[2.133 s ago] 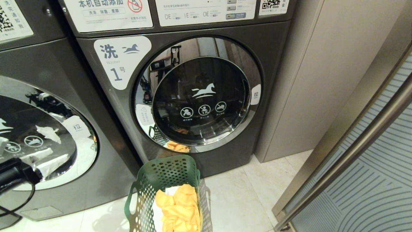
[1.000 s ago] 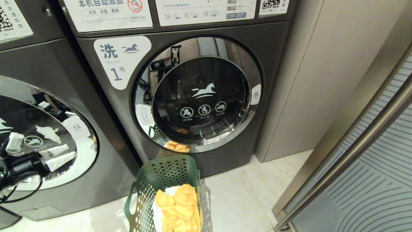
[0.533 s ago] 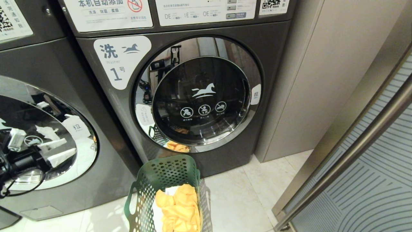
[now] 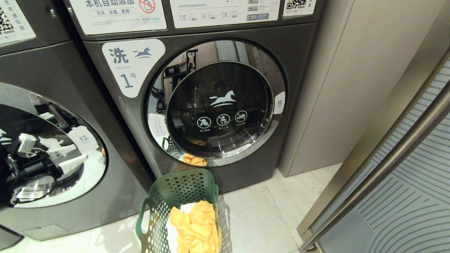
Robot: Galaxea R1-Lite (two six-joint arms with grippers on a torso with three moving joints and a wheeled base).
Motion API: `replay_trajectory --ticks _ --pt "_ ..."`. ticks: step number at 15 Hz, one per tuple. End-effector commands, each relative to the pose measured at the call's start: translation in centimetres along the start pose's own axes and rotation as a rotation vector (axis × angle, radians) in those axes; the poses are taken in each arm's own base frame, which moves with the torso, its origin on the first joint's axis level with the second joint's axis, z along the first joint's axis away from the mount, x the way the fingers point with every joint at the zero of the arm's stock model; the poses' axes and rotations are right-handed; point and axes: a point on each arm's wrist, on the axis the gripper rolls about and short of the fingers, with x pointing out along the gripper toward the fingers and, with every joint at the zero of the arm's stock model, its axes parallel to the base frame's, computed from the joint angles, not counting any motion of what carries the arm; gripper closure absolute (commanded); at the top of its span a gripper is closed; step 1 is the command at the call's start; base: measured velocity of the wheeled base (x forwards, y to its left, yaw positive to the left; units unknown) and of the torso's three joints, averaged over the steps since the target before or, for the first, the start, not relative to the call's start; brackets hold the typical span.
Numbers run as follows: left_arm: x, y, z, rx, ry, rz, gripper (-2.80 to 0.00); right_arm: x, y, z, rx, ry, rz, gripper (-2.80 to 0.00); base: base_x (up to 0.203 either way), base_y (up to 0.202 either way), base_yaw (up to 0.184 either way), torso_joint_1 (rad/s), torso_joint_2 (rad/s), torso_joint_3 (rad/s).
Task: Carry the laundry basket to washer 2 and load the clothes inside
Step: Open the lid of the washing machine
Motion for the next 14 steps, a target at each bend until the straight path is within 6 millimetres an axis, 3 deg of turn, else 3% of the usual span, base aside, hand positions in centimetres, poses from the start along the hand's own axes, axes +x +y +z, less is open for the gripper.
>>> replay_trajectory --ticks 1,9,14 --pt "0.8 0.1 0.1 0.008 -0.008 -0.023 -2.8 0.0 0.0 0.0 0.0 0.0 0.001 0.0 0.0 0.0 0.0 0.0 0.0 0.0" --pt "2.0 0.4 0.2 0.014 -0.018 -0.05 -2.8 0.0 0.0 0.0 0.0 0.0 0.0 0.0 0.0 0.0 0.0 0.0 0.0 0.0" --pt "3.0 0.4 -0.8 -0.006 -0.016 -0.076 -2.8 0.0 0.0 0.0 0.0 0.0 0.0 0.0 0.0 0.0 0.0 0.0 0.0 0.0"
